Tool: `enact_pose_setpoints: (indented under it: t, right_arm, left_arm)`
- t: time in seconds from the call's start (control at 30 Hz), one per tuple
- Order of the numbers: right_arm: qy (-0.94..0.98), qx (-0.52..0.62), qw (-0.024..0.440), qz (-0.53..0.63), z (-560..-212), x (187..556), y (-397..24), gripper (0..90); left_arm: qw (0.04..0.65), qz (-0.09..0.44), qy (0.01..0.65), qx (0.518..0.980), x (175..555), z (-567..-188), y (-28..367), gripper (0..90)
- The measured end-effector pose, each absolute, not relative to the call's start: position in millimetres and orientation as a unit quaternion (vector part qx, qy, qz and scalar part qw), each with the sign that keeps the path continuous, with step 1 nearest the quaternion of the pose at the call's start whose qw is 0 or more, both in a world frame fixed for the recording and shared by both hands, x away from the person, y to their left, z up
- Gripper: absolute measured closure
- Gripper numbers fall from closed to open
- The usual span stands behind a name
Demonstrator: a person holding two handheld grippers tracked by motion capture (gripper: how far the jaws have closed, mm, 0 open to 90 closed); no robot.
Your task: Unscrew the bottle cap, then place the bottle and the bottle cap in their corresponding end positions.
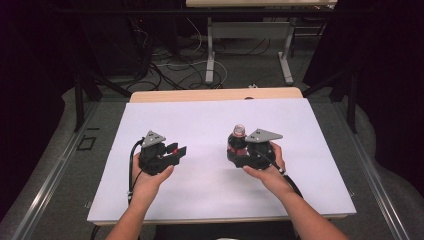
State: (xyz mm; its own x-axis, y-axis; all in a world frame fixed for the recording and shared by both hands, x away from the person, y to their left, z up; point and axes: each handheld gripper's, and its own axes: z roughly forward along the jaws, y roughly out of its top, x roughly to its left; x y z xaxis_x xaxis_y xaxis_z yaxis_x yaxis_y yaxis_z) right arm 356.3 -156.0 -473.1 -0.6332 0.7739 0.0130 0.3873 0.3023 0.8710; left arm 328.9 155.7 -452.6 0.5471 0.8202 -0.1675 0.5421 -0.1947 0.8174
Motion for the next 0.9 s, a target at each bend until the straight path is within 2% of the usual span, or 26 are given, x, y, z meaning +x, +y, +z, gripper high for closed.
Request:
enact_pose_setpoints:
  t: [0.37,0.9]
  right_arm:
    - [0.769,0.400,0.225,0.446,-470.6,401.0,-147.9,29.0]
    - [0.769,0.405,0.222,0.442,-498.7,438.0,-107.1,28.9]
  left_arm:
    - [0.447,0.154,0.455,0.755,328.2,-458.0,159.5,61.6]
    - [0.452,0.155,0.465,0.745,327.1,-458.0,166.7,61.6]
